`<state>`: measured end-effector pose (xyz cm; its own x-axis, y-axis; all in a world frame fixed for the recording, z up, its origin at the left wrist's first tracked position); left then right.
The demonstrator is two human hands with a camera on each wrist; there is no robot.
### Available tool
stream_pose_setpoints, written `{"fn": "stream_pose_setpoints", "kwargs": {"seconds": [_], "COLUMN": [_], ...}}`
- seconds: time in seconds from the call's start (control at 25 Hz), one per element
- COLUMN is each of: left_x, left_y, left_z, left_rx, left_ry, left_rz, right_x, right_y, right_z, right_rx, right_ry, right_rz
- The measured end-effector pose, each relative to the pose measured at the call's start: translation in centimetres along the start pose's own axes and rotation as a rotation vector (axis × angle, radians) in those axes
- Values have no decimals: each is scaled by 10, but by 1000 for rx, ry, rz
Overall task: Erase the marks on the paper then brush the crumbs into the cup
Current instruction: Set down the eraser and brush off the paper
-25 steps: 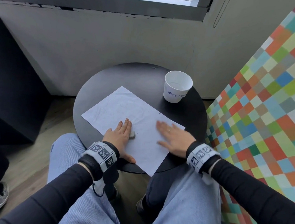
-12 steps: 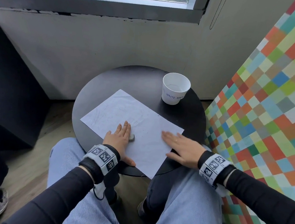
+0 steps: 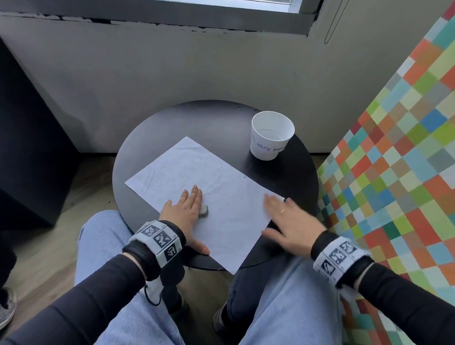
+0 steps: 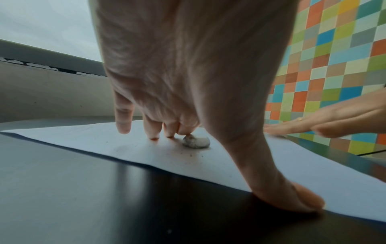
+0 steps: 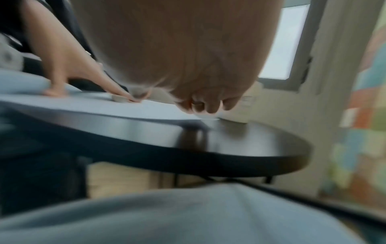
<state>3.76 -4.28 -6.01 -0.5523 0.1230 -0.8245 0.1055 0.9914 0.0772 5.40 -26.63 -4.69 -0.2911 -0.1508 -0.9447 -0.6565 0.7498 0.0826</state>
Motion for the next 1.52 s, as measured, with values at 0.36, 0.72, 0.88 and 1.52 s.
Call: {"fn": "stream_pose_setpoints", "kwargs": {"seconds": [0.36,0.72,0.88,1.52], "left_x": [0,1,3,2], "left_y": [-1,1,0,0], "left_z": [0,2,2,1], "left_rx": [-2,4,2,-2], "left_ry": [-23,-35,-35,-20], "left_rz": [7,-2,5,3], "right_x": [7,-8,31,-7], "right_y": [66,4,122,20], "right_z": [-19,-18,-30,-11], "right_rx": [-248,62,-448,31], "right_ry": [-32,-27,131,5], "right_rz": [3,-19,74,-93]}}
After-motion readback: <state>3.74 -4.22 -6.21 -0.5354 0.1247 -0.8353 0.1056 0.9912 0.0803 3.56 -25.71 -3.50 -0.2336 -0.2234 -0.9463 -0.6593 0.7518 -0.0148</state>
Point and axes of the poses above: each hand's wrist, its own z-axis towards the middle knuckle, its own x-axis out of the palm, y = z × x, the point moved 9 cm from there along z, towards the middle knuckle, and after that the axes turned 7 degrees about -x, right-handed, at the moved point
